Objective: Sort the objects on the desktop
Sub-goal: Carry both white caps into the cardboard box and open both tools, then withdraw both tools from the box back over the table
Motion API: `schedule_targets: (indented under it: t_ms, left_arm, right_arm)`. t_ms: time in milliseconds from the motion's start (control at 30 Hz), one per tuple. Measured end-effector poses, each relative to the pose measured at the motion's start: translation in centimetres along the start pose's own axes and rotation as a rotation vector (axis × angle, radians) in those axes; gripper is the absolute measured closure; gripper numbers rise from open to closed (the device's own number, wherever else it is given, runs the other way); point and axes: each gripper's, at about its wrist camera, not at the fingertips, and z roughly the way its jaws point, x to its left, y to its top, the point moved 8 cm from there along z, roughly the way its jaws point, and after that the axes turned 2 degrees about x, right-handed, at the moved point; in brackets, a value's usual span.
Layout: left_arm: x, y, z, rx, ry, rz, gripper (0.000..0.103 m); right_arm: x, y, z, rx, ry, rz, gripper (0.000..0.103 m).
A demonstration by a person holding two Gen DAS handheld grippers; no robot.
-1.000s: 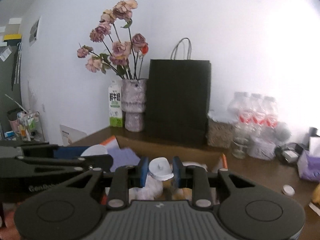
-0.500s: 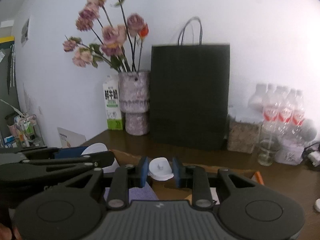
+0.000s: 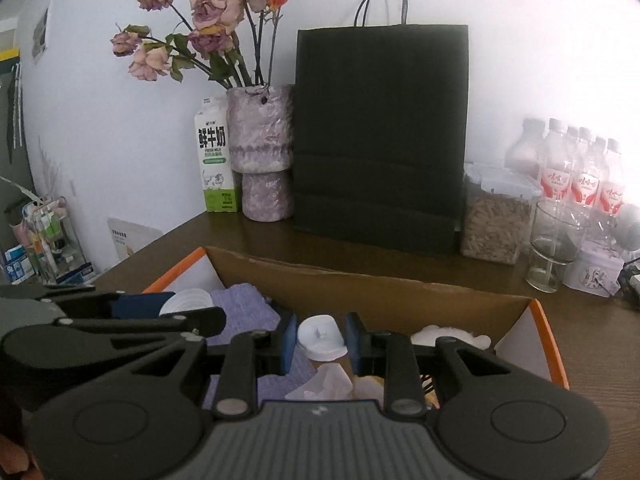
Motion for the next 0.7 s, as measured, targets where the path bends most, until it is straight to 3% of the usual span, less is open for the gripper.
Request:
schedule_targets:
  t_ms: [233,333,433,500,600,633,700]
  left_arm:
    - [-0.1,-0.1,-0.1,-0.003,0.01,0.013,0.061]
    - [0.0,0.2,-0.7,-0.013,0.011,0.009,0.053]
    - [0.3,0.8,-1.5,-0.039,0.04,0.005,0.038]
    - [0.6,1.2,-2.1,-0.046,0.063,-0.009,0.022]
    - [1.2,2.0,-3.2,-0.067,0.064,-0.042,0.007]
    - [1.4,2.3,-3.6,-0.081,0.074,-0.049,0.002]
    - [1.4,2.7,-4.2,-0.102,0.069,-0.041,0.0]
  right_arm:
    - [0.2,-0.1,0.0,0.009,-0.001,-0.011,0.077]
    - [0.2,-0.1,-0.3,0.012,-0.009,-0.016,0.075]
    - [-0.2,0.4,-1.1,0.002,-0.033,-0.007,0.062]
    - [-0.6,0.9,-1.9,-0.016,-0.054,0.002,0.053]
    - [-1.4,1.7,-3.2,-0.05,-0.083,0.015,0.028]
    - [-1.6,2.0,-3.8,-0.066,-0.085,0.022,0.018]
    - [-2.0,2.6,-4.6,-0.089,-0.074,0.034,0.011]
